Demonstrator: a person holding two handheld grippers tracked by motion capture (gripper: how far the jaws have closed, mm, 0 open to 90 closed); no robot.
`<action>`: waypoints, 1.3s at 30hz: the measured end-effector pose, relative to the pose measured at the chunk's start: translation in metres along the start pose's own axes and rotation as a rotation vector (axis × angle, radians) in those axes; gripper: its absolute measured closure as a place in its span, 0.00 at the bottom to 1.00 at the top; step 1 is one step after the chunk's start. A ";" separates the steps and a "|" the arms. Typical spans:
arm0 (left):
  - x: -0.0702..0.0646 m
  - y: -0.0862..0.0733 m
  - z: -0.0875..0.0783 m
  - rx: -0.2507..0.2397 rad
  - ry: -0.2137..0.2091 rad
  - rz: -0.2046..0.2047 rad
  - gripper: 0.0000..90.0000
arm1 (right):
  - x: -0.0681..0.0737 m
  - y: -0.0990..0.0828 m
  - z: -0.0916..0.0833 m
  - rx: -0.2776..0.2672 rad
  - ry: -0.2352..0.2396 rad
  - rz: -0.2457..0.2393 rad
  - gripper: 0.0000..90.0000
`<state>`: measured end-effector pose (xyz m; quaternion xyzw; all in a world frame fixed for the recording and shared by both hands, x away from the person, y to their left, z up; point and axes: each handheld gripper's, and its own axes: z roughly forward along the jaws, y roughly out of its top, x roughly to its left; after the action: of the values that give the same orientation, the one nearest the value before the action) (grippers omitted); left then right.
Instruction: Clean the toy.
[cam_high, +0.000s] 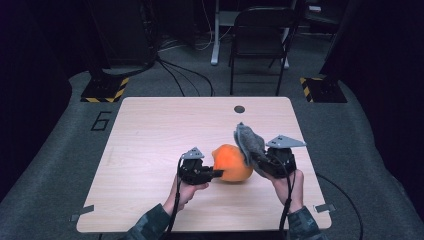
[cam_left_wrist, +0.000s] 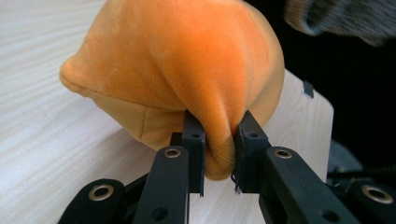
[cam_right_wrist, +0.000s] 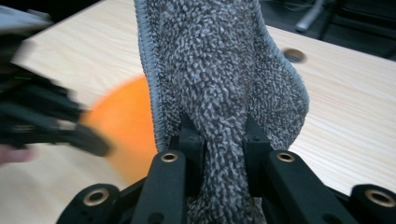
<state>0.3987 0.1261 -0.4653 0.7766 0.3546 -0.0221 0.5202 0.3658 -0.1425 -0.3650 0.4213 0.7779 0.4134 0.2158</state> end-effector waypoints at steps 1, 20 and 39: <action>0.003 -0.002 0.001 0.001 -0.011 -0.023 0.86 | 0.006 0.002 0.001 0.000 0.014 -0.012 0.84; 0.002 -0.014 0.015 0.010 0.026 0.023 0.85 | -0.001 -0.034 0.061 0.172 -0.024 0.014 0.85; 0.000 -0.014 0.016 0.007 0.032 0.049 0.84 | -0.045 -0.056 0.074 0.263 -0.116 0.082 0.84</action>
<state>0.3956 0.1161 -0.4838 0.7870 0.3437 0.0016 0.5124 0.4144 -0.1627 -0.4538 0.5006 0.7937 0.2911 0.1862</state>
